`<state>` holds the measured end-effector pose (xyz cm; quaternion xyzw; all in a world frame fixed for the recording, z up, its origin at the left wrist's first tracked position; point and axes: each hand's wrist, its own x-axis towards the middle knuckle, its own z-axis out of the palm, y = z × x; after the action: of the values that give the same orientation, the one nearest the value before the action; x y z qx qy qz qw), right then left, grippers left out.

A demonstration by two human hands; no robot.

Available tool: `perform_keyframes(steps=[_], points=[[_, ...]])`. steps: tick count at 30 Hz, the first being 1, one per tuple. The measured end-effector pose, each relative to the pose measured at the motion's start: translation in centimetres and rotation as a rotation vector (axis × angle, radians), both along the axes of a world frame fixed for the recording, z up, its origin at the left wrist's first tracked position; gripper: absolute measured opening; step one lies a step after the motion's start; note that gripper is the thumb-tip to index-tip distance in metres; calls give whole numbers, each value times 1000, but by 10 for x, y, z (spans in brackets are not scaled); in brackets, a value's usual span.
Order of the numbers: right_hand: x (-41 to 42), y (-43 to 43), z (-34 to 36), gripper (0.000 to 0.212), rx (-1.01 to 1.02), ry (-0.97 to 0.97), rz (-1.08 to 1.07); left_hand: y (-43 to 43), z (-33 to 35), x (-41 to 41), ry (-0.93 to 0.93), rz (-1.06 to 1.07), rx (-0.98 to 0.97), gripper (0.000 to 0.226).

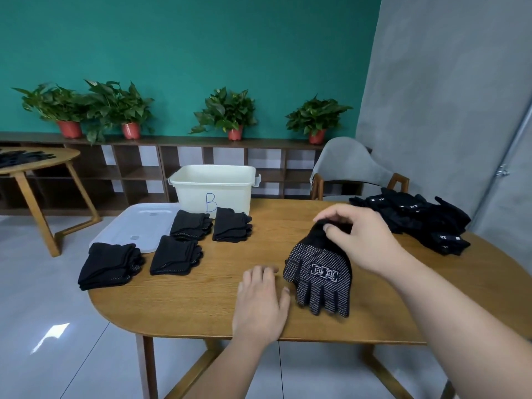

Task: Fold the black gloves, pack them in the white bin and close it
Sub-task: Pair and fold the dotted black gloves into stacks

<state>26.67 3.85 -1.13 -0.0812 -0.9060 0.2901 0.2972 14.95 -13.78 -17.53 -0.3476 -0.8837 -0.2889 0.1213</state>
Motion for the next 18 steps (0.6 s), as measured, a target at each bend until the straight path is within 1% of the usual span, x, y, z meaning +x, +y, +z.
perform_keyframes(steps=[2, 4, 6, 9, 11, 12, 14, 16, 17, 18], points=[[-4, 12, 8, 23, 82, -75, -18, 0, 0, 0, 23, -38, -24, 43], [-8, 24, 11, 21, 141, -90, -48, 0, 0, 2, 49, -92, -55, 45], [-10, 32, 13, 19, 194, -32, -102, -1, 1, 2, 68, -146, -91, 48], [-13, 35, 9, 18, 293, 132, -177, -2, 1, 3, 88, -223, -146, 52], [-15, 32, -9, 19, 384, 158, -188, -1, 0, 3, 93, -247, -178, 52], [-17, 29, -23, 20, 439, 127, -187, -1, 0, 3, 100, -252, -188, 53], [-20, 24, -62, 21, 524, -32, -165, 0, 0, 3, 105, -257, -197, 53], [-21, 18, -107, 20, 527, -240, -126, 0, 0, 3, 95, -264, -206, 54], [-20, 16, -128, 21, 513, -304, -119, 0, -1, 3, 92, -265, -210, 55], [-18, 15, -144, 22, 481, -307, -123, 0, 0, 3, 92, -267, -213, 55]])
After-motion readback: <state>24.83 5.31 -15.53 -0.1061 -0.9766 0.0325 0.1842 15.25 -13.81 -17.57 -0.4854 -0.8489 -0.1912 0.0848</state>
